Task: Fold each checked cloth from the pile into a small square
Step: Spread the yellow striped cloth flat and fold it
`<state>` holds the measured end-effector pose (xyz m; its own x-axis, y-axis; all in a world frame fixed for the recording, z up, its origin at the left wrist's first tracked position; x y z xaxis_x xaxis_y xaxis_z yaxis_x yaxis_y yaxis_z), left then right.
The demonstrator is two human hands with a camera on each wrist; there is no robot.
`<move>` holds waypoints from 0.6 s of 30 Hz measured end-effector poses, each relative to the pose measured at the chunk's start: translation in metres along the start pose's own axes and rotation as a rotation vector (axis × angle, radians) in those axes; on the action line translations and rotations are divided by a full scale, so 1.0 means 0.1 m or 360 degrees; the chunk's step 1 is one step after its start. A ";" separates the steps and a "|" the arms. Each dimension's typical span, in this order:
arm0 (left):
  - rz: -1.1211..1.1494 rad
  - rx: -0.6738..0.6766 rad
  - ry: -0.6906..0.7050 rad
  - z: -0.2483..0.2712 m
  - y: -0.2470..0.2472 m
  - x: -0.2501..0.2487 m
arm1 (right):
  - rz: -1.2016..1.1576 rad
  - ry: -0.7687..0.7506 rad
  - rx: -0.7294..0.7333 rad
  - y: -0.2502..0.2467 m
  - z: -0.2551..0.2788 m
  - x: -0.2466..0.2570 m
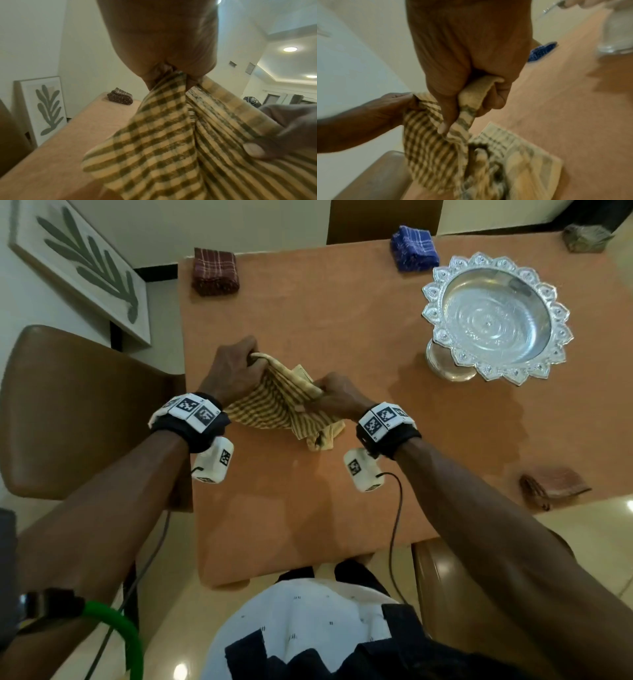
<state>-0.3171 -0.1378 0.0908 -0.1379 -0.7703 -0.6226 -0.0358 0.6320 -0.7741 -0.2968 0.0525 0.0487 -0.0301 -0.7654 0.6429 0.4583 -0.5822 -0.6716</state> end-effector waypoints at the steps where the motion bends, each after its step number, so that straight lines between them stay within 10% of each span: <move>1: -0.0050 0.0025 0.0004 -0.04 -0.08 0.05 | 0.0098 0.0016 -0.0105 -0.17 -0.04 -0.02; 6: -0.0317 0.0039 0.0069 -0.37 -0.54 0.04 | 0.0002 -0.0183 -0.1253 -1.43 -0.01 0.29; 11: -0.0161 -0.0963 0.0242 -0.54 -1.37 -0.68 | -0.0274 -0.0582 -0.2121 -2.23 0.48 0.91; 15: -0.0315 -0.1126 0.0301 -0.19 -1.24 -0.94 | -0.0351 -0.0674 -0.2435 -2.05 0.95 0.76; 18: -0.0481 -0.0968 0.0339 0.32 -0.77 -0.80 | -0.0282 -0.0546 -0.2246 -1.56 1.16 0.32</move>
<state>-0.2720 -0.1278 0.1965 -0.2227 -0.9254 -0.3066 -0.6405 0.3760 -0.6697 -0.2669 0.1510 0.2167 0.3089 -0.6726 0.6724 -0.7674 -0.5939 -0.2416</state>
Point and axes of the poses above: each hand's wrist, its own z-axis away from the middle knuckle, its own y-axis out of the palm, x = y × z, the point moved 7 cm from there along -z, towards the middle knuckle, and after that the axes turned 5 degrees about -x, right-handed, at the moved point
